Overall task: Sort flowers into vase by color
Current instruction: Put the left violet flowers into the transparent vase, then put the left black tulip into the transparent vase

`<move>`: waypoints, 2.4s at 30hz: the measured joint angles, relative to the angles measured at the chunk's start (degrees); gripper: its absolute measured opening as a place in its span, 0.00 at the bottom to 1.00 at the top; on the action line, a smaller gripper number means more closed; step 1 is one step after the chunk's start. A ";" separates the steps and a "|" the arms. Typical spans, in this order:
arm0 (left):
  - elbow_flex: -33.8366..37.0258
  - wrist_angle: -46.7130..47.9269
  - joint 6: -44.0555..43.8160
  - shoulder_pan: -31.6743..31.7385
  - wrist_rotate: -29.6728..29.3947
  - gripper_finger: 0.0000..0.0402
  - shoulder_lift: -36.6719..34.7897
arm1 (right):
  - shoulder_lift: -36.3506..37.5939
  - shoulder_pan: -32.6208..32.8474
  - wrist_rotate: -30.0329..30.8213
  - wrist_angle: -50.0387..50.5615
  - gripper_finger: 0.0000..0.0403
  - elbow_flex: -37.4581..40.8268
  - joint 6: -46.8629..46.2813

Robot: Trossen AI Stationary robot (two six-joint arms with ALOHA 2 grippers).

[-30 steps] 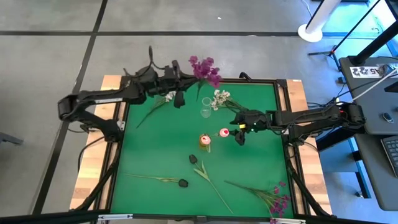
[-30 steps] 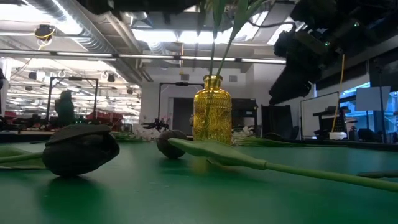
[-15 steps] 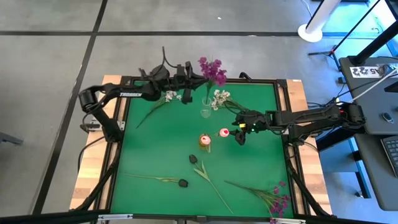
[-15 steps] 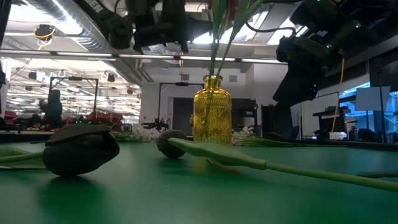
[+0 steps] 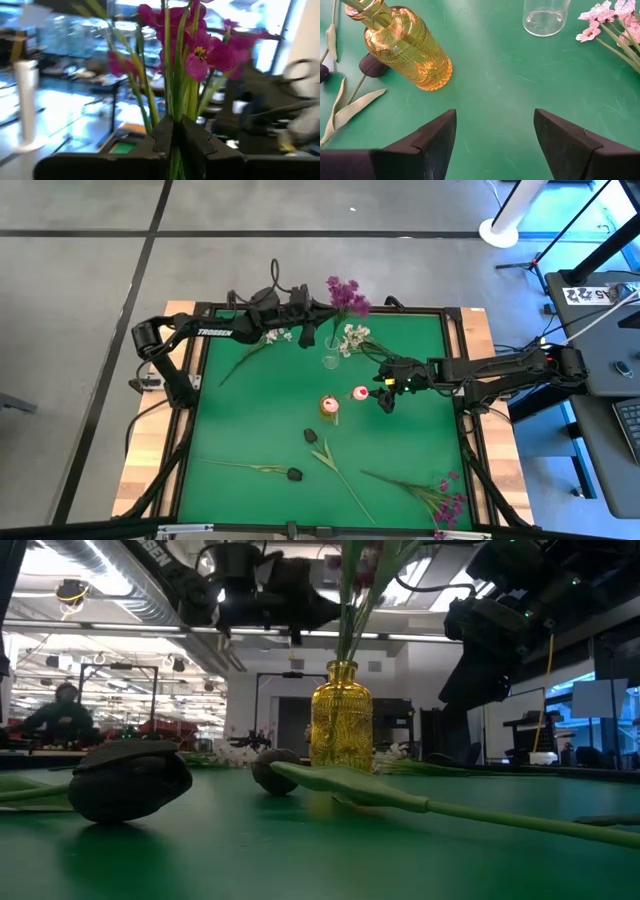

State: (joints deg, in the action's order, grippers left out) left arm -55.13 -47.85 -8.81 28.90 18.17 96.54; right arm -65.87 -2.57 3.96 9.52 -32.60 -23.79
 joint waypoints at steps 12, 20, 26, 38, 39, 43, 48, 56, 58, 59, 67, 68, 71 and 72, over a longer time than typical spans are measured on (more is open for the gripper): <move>0.02 13.12 3.31 0.22 -0.57 0.36 -0.80 | 0.00 -0.02 0.12 0.00 0.66 0.00 0.04; 0.00 28.70 7.29 -0.21 -5.13 0.51 -9.85 | 0.00 -0.02 0.12 0.07 0.66 0.00 0.07; 0.00 46.38 10.05 -3.02 -13.25 0.55 -21.01 | 0.01 -0.02 -0.25 0.57 0.66 0.00 0.05; 0.00 77.78 -0.23 -26.30 -16.52 0.55 -37.58 | 3.62 0.00 -4.08 8.38 0.66 0.00 -0.40; 0.00 80.27 -3.24 -29.53 -19.14 0.55 -37.30 | 3.88 0.00 -4.08 8.35 0.66 -0.01 -0.39; 0.00 92.26 -14.47 -42.34 -26.01 0.53 -32.32 | 4.02 0.00 -4.10 8.09 0.66 -0.02 -0.39; 0.02 95.31 -23.37 -55.99 -26.16 0.53 -23.95 | 4.02 0.00 -4.12 8.00 0.66 -0.02 -0.36; 0.02 94.23 -31.61 -65.29 -26.18 0.53 -9.92 | 4.00 0.00 -4.59 8.00 0.66 -0.02 -0.30; 0.02 91.75 -31.61 -66.27 -26.01 0.53 -6.91 | 4.00 0.00 -4.65 8.00 0.66 -0.02 -0.26; 0.02 90.13 -31.60 -66.66 -25.90 0.53 -5.54 | 4.00 0.00 -4.65 8.00 0.66 -0.02 -0.26; 0.02 81.18 -31.63 -68.17 -20.34 0.53 1.06 | 4.00 0.00 -4.62 7.87 0.66 -0.02 -0.26; 0.02 81.50 -31.64 -68.36 -20.38 0.53 1.42 | 4.00 0.00 -4.65 7.75 0.66 -0.02 -0.28; 0.02 81.89 -31.70 -68.44 -21.20 0.52 2.52 | 4.00 0.00 -4.64 7.54 0.66 -0.02 -0.31; 0.00 81.89 -31.74 -68.37 -21.49 0.52 2.81 | 4.00 0.00 -4.62 7.54 0.66 -0.02 -0.31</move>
State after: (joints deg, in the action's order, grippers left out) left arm -55.13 34.04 -40.56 -39.47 -3.32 99.34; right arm -61.87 -2.57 -0.67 17.06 -32.62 -24.10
